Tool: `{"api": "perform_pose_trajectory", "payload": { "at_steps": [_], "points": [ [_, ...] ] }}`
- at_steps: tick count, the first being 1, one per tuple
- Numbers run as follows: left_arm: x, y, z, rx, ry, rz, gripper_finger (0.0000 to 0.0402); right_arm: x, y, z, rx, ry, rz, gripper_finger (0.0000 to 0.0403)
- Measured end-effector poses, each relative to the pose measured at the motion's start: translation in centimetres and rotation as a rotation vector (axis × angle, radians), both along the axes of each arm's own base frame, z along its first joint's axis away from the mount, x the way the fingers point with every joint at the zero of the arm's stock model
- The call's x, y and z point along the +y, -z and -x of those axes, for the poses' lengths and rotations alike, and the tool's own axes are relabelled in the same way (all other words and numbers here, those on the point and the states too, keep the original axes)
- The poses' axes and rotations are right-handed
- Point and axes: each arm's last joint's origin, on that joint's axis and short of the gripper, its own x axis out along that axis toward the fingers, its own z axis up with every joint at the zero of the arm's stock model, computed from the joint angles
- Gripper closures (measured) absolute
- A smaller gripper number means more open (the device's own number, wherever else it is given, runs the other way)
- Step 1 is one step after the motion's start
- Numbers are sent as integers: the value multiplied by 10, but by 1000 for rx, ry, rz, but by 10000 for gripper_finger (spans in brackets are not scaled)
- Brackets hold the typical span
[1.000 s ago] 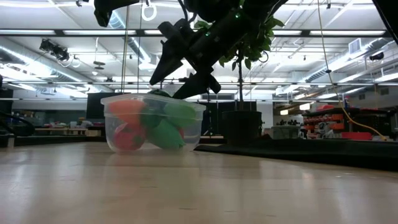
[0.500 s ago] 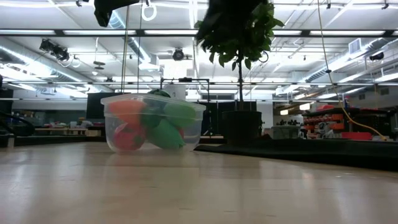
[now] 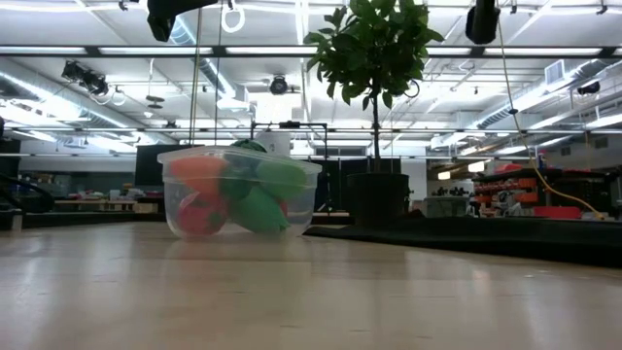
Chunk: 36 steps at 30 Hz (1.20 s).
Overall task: Pick and placing Produce into tupperware
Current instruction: Return to Home Position
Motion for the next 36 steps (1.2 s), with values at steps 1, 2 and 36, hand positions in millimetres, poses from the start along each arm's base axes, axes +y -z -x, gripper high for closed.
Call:
{"api": "perform_pose_trajectory", "payload": {
  "at_steps": [1,2,36],
  "points": [
    [0,0,0,0,0,0,225,-2,2,4,-66,-20,7,400],
    [0,0,0,0,0,0,225,-4,3,9,-136,-38,13,400],
    [1,0,0,1,-51,-3,225,-84,-8,149,-560,25,341,403]
  ]
}}
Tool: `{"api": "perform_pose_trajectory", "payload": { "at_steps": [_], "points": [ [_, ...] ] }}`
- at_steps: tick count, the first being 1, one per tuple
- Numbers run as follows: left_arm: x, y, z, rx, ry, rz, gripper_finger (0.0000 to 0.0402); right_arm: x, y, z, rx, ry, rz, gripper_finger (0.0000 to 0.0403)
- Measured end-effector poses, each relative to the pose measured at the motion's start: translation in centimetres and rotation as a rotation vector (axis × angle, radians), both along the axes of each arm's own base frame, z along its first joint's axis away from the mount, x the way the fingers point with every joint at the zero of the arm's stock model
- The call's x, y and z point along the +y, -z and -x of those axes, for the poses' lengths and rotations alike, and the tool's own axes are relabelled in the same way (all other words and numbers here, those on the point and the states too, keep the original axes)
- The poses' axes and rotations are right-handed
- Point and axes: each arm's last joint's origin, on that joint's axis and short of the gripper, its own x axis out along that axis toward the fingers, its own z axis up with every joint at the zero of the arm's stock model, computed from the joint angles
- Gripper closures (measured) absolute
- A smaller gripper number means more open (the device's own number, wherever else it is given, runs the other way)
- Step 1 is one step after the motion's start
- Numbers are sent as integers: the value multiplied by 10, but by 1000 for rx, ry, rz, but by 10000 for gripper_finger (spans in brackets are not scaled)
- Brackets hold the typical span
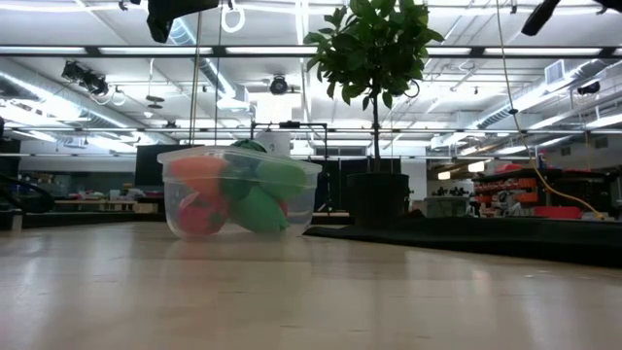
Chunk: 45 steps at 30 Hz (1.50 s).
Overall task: Pick and placing Produce into tupperware
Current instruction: Return to Home Position
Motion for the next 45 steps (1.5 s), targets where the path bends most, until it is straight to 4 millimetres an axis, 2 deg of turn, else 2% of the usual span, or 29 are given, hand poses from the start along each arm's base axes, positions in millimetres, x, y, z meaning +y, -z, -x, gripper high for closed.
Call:
{"api": "perform_pose_trajectory", "payload": {
  "at_steps": [11,16,21,24,34,41,45],
  "points": [
    [0,0,0,0,-6,0,228,-1,12,10,96,10,45,403],
    [1,0,0,1,-28,-2,228,0,15,8,131,-26,58,403],
    [2,0,0,1,-64,-3,228,1,32,0,240,-71,-5,403],
    [2,0,0,-3,-79,12,228,2,52,-9,336,-91,-33,403],
    [3,0,1,-6,-103,21,229,4,89,-22,280,-88,-28,403],
    [4,0,1,-14,-136,44,230,3,94,-24,316,-7,107,403],
    [4,0,1,-15,-139,44,230,-1,97,-25,355,21,124,403]
  ]
}}
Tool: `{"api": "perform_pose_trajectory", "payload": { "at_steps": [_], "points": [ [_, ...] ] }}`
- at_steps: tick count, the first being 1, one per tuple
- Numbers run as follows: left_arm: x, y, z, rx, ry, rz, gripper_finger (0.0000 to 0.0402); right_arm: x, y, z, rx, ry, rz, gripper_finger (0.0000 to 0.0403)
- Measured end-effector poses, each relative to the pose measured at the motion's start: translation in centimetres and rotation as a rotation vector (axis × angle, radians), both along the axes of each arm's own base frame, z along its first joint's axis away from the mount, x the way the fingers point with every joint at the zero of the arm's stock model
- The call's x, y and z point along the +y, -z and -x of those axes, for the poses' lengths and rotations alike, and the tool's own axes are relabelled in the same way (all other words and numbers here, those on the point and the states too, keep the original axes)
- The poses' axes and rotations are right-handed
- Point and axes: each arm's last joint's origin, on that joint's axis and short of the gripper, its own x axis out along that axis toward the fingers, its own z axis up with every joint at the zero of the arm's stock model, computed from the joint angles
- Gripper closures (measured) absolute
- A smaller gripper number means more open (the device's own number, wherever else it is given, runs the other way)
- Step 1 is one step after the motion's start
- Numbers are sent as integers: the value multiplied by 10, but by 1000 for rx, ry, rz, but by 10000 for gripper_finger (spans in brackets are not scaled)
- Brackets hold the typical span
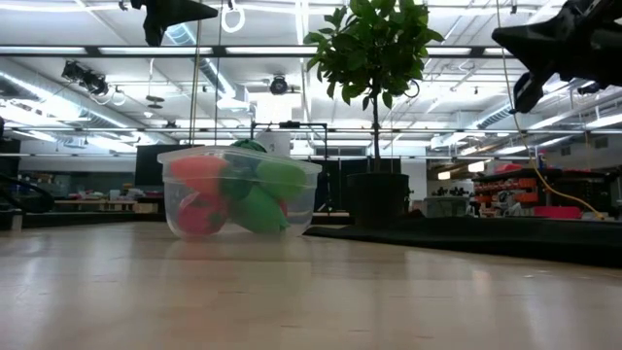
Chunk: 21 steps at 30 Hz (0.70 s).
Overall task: Pick and placing Produce into tupperware
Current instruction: Return to Home Position
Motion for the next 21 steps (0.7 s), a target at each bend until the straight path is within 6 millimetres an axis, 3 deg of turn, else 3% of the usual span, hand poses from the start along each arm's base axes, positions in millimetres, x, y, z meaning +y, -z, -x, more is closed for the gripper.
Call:
{"api": "perform_pose_trajectory", "payload": {
  "at_steps": [11,15,21],
  "points": [
    [0,0,0,0,-3,-1,230,-8,11,-2,115,-127,89,403],
    [0,0,0,1,-3,-1,230,-9,19,-3,201,-119,194,403],
    [0,0,0,1,-3,-2,230,-11,22,-4,240,-73,183,403]
  ]
}}
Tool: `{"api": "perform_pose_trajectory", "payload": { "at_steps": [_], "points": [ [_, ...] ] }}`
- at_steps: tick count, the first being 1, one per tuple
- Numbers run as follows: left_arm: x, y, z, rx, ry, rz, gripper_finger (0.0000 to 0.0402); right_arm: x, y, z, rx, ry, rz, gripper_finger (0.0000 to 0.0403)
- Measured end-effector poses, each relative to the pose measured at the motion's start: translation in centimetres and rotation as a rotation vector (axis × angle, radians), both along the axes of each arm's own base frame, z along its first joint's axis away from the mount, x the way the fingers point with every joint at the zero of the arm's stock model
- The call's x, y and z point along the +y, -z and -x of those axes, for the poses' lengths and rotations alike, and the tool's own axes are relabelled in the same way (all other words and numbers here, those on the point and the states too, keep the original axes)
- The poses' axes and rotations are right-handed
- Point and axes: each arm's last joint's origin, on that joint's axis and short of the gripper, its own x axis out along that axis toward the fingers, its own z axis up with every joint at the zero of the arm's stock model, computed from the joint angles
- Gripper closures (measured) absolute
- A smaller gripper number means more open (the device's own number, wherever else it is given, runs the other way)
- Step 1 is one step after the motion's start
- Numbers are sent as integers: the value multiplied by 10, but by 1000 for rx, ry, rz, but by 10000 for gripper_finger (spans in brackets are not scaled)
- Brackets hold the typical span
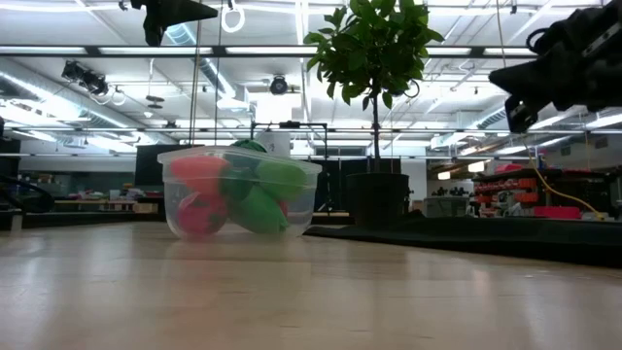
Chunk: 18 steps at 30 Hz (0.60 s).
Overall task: Pick and placing Produce into tupperware
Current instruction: Return to Home Position
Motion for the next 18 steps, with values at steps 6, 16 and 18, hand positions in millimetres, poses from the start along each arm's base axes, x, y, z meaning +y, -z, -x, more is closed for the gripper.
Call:
{"api": "perform_pose_trajectory", "payload": {
  "at_steps": [6,16,18],
  "points": [
    [1,-14,10,-96,-7,-105,230,-1,1,0,12,44,-90,397],
    [5,-33,94,-278,-9,-179,230,-1,0,0,5,42,-134,397],
    [5,-29,99,-248,1,-181,230,-1,0,0,5,43,-134,398]
  ]
}}
